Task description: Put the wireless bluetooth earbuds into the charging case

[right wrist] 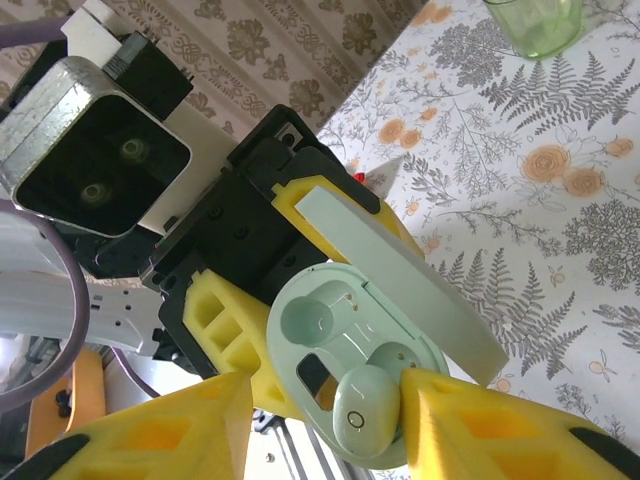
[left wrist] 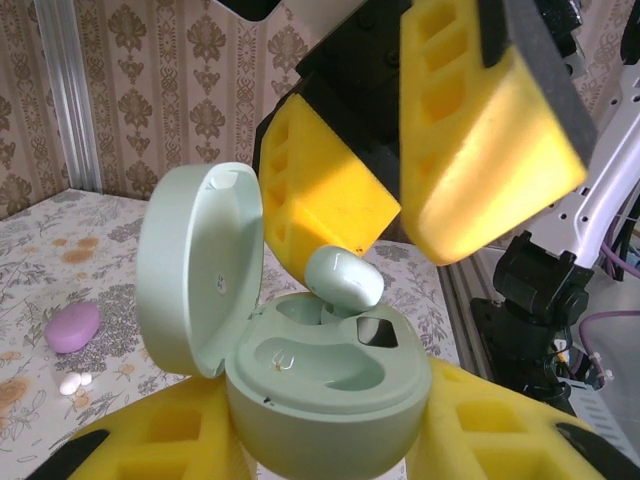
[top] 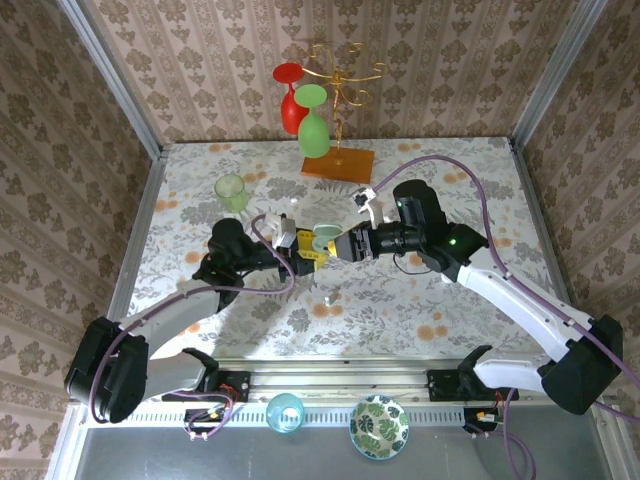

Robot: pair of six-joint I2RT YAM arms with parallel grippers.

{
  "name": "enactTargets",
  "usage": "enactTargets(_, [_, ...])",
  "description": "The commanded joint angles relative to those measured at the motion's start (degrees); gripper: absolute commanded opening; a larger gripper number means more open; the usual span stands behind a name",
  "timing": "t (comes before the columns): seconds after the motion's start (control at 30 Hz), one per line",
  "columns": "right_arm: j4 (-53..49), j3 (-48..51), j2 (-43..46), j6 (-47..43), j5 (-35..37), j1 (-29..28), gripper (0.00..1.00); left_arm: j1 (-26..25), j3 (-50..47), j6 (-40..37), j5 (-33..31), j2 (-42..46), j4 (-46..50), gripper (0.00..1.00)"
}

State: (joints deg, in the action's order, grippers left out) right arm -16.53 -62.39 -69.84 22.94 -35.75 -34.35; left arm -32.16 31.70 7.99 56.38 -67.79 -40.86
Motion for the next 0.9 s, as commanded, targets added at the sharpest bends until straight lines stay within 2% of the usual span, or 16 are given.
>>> enactTargets(0.0, [-1.3,-0.9,2.2,0.6,5.0,0.2,0.49,-0.2,0.8,0.5,2.2,0.4,-4.6,0.23])
enactTargets(0.3, [-0.2,0.7,4.4,0.5,5.6,0.2,0.56,0.1,0.4,0.4,0.5,0.6,-5.3,0.22])
enactTargets(0.43, [2.9,5.1,8.4,0.7,7.6,0.2,0.59,1.8,-1.6,0.8,-5.8,2.0,-7.1,0.21])
enactTargets(0.6, [2.4,11.2,11.5,3.4,15.6,0.5,0.60,3.7,-4.2,1.9,-15.6,5.2,-8.8,0.22])
enactTargets(0.7, [1.9,13.7,9.8,6.3,18.7,0.3,0.60,4.0,-5.1,1.2,-18.9,7.4,-8.4,0.22])
enactTargets(0.87, [5.9,17.7,3.1,11.7,21.2,-2.2,0.60,4.0,-5.0,0.6,-19.1,10.1,-6.1,0.23])
